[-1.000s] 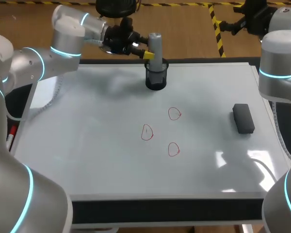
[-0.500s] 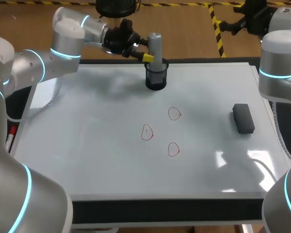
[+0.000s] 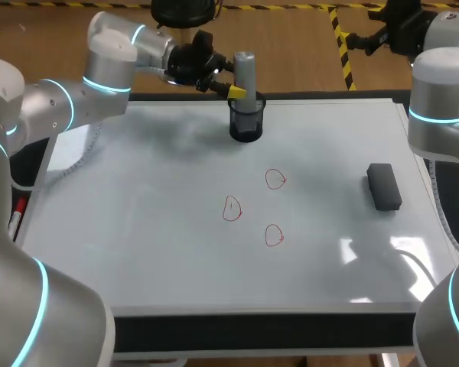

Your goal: Pick up the inspection probe, press it on each red-marked spot on the whiteboard one by one, put down the probe, pick up the eraser, and wipe off all the red marks.

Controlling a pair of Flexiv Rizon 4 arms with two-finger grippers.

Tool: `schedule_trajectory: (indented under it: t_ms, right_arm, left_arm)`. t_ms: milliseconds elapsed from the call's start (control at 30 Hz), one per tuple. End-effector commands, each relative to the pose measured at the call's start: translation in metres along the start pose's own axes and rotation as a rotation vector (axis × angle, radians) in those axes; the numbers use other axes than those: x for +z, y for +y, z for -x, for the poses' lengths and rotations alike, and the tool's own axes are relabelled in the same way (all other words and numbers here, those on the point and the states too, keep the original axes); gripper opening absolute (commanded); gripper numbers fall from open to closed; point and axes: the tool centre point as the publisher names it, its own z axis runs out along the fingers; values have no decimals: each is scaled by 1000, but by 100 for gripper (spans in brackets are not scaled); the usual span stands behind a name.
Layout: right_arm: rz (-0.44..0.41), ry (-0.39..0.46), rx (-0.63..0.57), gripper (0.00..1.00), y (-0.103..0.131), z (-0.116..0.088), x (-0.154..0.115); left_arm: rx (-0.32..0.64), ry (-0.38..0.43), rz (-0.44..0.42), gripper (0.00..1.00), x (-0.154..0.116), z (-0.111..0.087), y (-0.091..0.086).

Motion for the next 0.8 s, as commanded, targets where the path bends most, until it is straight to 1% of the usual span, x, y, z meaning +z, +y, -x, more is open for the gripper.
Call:
schedule_trajectory:
  t_ms: [33,67,100,133,167,200,567,667,800]
  right_arm:
    - [0,0,0,100,0,0,0]
    - [0,0,0,100,0,0,0]
    - [0,0,0,100,0,0,0]
    - [0,0,0,100,0,0,0]
    - [0,0,0,100,0,0,0]
    - [0,0,0,100,0,0,0]
    - [0,0,0,100,0,0,0]
    - [0,0,0,100,0,0,0]
    - [0,0,0,100,0,0,0]
  left_arm:
    - [3,14,0,76,0,4,2]
    - [4,13,1,57,1,3,2]
    - [5,12,2,44,1,3,2]
    - [9,9,10,26,2,2,2]
    - [12,9,11,3,2,1,1]
    - [14,10,12,0,2,-1,1]
    - [43,1,34,0,0,-13,-5]
    - [58,-21,51,0,-3,-18,-6]
    - [101,-58,95,0,-6,-29,-9]
